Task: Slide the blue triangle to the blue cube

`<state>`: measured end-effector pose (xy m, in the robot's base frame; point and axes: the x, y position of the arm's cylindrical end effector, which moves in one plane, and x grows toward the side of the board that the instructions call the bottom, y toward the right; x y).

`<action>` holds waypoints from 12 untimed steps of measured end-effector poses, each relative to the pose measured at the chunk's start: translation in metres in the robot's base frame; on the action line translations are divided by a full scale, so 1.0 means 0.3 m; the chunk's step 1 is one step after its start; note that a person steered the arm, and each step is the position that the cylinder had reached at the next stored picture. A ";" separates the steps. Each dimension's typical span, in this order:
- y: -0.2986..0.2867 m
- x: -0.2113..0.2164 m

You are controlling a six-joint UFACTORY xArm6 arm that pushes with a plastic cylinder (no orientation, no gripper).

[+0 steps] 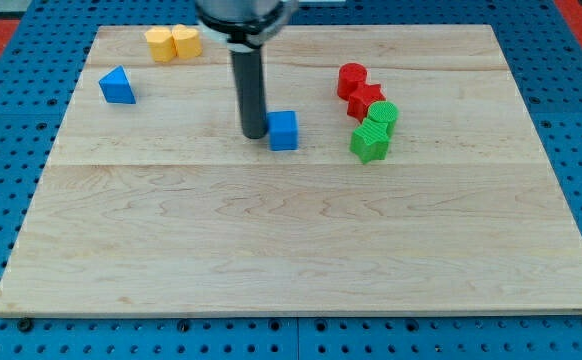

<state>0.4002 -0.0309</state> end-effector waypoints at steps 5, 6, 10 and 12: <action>-0.667 0.080; -0.835 -0.183; -0.520 -0.231; -0.267 -0.122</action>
<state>0.3638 -0.1110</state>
